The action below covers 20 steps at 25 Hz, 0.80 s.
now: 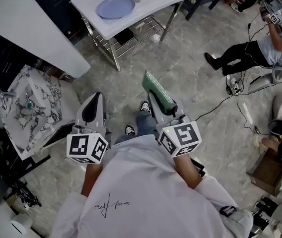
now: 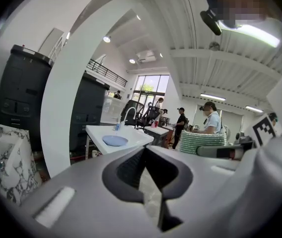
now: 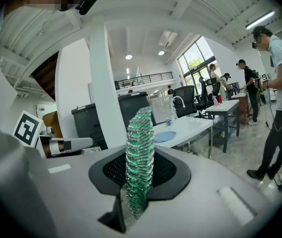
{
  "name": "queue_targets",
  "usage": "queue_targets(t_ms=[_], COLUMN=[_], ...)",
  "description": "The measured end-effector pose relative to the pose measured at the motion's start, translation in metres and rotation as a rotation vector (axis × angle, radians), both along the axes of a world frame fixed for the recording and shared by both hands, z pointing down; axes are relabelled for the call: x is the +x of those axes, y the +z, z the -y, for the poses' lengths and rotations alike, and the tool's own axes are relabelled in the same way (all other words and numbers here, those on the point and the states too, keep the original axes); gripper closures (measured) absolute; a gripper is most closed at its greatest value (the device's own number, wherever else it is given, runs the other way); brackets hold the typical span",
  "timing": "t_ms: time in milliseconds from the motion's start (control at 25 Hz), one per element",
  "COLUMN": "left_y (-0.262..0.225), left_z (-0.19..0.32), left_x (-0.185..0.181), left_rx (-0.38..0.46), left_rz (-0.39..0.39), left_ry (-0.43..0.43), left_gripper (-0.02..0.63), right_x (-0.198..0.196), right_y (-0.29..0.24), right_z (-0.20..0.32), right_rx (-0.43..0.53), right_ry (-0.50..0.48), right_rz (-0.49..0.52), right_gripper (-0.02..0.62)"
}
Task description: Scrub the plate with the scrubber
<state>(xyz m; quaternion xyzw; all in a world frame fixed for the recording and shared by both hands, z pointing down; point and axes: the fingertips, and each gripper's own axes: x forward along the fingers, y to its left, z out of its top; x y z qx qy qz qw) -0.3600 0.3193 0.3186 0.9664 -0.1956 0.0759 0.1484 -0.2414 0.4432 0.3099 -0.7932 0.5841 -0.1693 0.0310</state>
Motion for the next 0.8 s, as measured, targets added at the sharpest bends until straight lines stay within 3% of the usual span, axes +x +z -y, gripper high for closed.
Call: queue_targets(t_ms=[520,800], left_y=[0.006,0.007], left_z=[0.016,0.016], left_x=[0.135,0.192], left_rx=[-0.018,0.084], left_rz=[0.085,0.161], left_ry=[0.068,0.099], left_gripper=[0.551,0.551], right_x=[0.120,0.165], right_y=[0.050,0.061], right_z=[0.026,0.044], right_rx=[-0.079,-0.059], right_ry=[0.014,-0.018], right_rz=[0.200,0.274], right_gripper=[0.544,0.544])
